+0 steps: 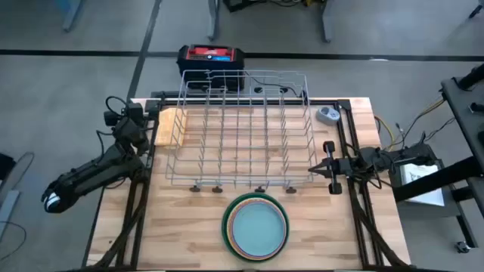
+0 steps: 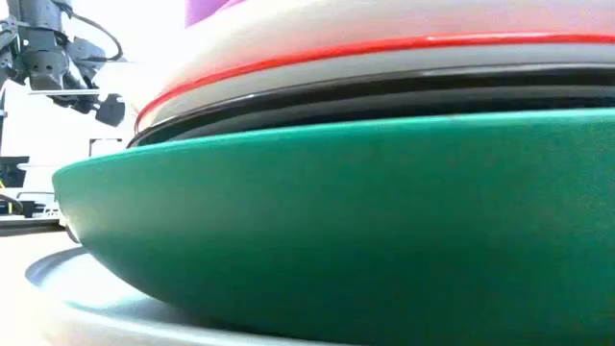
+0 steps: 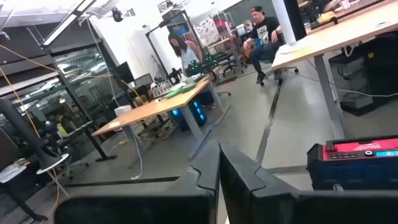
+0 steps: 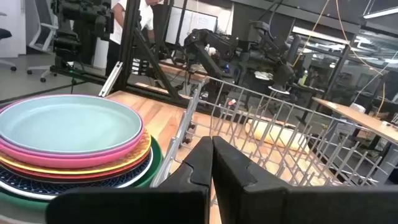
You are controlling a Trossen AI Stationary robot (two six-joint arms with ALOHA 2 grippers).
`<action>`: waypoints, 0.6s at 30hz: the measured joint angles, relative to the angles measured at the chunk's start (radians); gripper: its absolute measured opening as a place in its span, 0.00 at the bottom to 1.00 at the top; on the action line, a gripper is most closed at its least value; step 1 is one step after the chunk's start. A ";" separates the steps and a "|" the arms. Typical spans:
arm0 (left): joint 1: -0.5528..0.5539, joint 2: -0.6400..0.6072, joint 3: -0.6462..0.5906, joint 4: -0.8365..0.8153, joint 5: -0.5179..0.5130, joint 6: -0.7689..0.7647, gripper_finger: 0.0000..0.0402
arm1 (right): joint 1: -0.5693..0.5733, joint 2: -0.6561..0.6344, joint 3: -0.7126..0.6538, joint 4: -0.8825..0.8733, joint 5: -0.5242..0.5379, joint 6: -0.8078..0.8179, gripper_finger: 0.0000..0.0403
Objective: Sort dishes
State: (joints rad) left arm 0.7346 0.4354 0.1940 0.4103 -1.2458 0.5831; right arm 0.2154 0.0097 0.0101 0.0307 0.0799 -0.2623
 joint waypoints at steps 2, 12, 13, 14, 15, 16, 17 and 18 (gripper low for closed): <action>0.000 0.000 0.000 0.000 0.000 0.000 0.00 | 0.000 0.000 0.000 0.000 0.000 0.000 0.00; 0.000 0.000 0.000 0.000 0.000 0.000 0.00 | 0.000 0.000 0.000 0.000 0.000 0.000 0.00; 0.000 0.000 0.000 0.000 0.000 0.000 0.00 | 0.000 0.000 0.000 0.000 0.000 0.000 0.00; 0.000 0.000 0.000 0.000 0.000 0.000 0.00 | 0.000 0.000 0.000 0.000 0.000 0.000 0.00; 0.000 0.000 0.000 0.000 0.000 0.000 0.00 | 0.000 0.000 0.000 0.000 0.000 0.000 0.00; 0.000 0.000 0.000 0.000 0.000 0.000 0.00 | 0.000 0.000 0.000 0.000 0.000 0.000 0.00; 0.000 0.000 0.000 0.000 0.000 0.000 0.00 | 0.000 0.000 0.000 0.000 0.000 0.000 0.00; 0.000 0.000 0.000 0.000 0.000 0.000 0.00 | 0.000 0.000 0.000 0.000 0.000 0.000 0.00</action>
